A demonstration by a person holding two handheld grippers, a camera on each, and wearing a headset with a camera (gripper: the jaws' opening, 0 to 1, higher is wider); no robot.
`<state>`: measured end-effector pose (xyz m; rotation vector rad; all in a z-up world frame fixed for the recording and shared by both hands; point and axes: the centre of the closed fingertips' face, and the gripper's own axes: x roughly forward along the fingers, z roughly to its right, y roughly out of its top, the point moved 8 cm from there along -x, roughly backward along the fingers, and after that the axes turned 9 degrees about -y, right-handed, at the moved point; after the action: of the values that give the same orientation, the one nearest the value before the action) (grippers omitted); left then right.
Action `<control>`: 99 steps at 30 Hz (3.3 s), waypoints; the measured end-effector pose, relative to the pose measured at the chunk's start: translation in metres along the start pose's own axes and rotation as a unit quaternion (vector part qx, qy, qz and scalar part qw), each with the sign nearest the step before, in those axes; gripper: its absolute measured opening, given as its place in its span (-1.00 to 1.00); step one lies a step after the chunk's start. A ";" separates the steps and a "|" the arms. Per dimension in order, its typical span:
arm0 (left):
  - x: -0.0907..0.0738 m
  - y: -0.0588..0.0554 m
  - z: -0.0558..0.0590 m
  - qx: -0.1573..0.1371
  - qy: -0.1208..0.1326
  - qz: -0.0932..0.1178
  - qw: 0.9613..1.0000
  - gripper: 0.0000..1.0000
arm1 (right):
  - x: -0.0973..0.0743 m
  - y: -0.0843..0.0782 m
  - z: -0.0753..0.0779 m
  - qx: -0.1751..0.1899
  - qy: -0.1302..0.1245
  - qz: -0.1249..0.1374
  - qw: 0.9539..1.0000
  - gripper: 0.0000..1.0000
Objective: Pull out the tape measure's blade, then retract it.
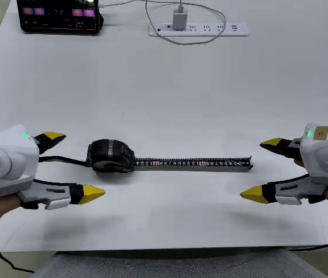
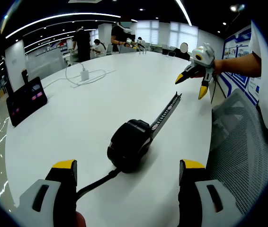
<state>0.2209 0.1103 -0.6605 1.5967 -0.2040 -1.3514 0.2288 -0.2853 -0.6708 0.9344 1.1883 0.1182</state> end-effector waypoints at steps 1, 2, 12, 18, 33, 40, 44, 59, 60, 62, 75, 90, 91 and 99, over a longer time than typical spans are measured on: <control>-0.001 -0.002 0.001 -0.003 0.002 0.003 1.000 0.72 | -0.001 0.000 0.000 0.002 -0.002 0.002 1.000 0.44; -0.002 -0.003 0.002 -0.005 0.004 0.005 1.000 0.72 | -0.002 0.000 -0.001 0.004 -0.004 0.004 1.000 0.44; -0.007 -0.018 0.007 -0.033 0.017 0.013 0.999 0.74 | -0.009 -0.003 -0.006 0.016 -0.026 0.026 0.999 0.46; -0.008 -0.022 0.013 -0.043 0.019 0.017 0.999 0.77 | -0.010 -0.006 -0.010 0.027 -0.038 0.035 0.998 0.52; -0.012 -0.028 0.023 -0.041 0.041 0.024 0.998 0.90 | -0.014 -0.012 -0.021 0.048 -0.052 0.056 0.996 0.55; -0.016 -0.032 0.030 -0.041 0.054 0.034 0.997 0.97 | -0.013 -0.015 -0.026 0.063 -0.057 0.066 0.994 0.60; -0.019 -0.034 0.032 -0.042 0.063 0.043 0.996 0.97 | -0.013 -0.018 -0.029 0.073 -0.056 0.064 0.994 0.64; -0.027 -0.038 0.037 -0.052 0.073 0.051 0.995 0.97 | -0.015 -0.025 -0.037 0.092 -0.053 0.066 0.992 0.68; -0.027 -0.038 0.038 -0.053 0.072 0.052 0.995 0.97 | -0.015 -0.026 -0.037 0.092 -0.054 0.066 0.992 0.68; -0.027 -0.039 0.038 -0.055 0.072 0.052 0.995 0.97 | -0.016 -0.027 -0.038 0.093 -0.055 0.066 0.992 0.68; -0.032 -0.042 0.039 -0.066 0.078 0.062 0.993 0.97 | -0.020 -0.029 -0.039 0.094 -0.060 0.065 0.992 0.69; -0.033 -0.043 0.041 -0.070 0.075 0.063 0.993 0.97 | -0.024 -0.030 -0.041 0.093 -0.059 0.062 0.992 0.63; -0.033 -0.042 0.041 -0.070 0.074 0.063 0.993 0.97 | -0.024 -0.030 -0.041 0.093 -0.059 0.062 0.992 0.63; -0.032 -0.042 0.042 -0.074 0.068 0.062 0.993 0.97 | -0.024 -0.031 -0.040 0.096 -0.060 0.062 0.992 0.68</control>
<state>0.1561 0.1285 -0.6667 1.5203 -0.1156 -1.1319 0.1741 -0.2954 -0.6758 1.1683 1.0431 0.0460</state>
